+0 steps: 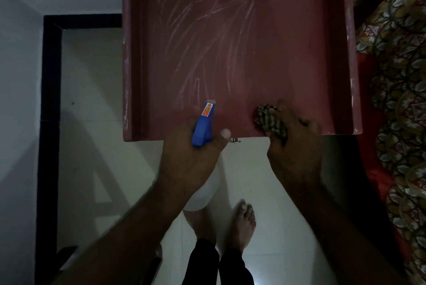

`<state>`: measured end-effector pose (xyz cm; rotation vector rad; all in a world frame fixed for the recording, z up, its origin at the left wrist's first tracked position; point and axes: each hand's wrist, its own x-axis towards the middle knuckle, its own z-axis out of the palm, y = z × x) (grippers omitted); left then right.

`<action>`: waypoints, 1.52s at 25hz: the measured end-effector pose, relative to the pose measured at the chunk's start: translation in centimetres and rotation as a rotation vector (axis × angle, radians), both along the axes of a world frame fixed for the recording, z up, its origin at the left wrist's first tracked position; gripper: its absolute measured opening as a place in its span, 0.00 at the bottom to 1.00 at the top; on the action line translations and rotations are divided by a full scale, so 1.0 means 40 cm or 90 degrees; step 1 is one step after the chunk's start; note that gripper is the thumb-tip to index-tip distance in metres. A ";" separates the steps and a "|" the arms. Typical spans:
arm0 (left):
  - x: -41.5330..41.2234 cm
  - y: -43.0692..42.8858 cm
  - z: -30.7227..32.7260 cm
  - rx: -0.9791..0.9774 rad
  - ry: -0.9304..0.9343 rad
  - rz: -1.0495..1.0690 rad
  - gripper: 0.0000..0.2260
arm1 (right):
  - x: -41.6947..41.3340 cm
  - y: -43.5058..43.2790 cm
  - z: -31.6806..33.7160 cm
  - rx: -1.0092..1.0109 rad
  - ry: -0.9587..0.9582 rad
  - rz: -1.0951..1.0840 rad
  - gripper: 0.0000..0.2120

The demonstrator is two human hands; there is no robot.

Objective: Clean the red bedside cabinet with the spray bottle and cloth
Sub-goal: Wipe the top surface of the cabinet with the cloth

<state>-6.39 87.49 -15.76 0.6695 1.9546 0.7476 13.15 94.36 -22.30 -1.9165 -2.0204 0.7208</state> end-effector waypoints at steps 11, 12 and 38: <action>-0.031 0.012 0.004 0.058 -0.009 -0.001 0.14 | -0.087 0.001 0.014 0.023 -0.006 0.097 0.36; -0.034 0.010 0.004 0.052 -0.010 -0.008 0.14 | -0.095 0.004 0.015 0.041 -0.016 0.161 0.36; -0.113 0.043 0.038 0.072 -0.046 -0.022 0.15 | -0.152 0.113 0.032 0.095 -0.047 0.290 0.33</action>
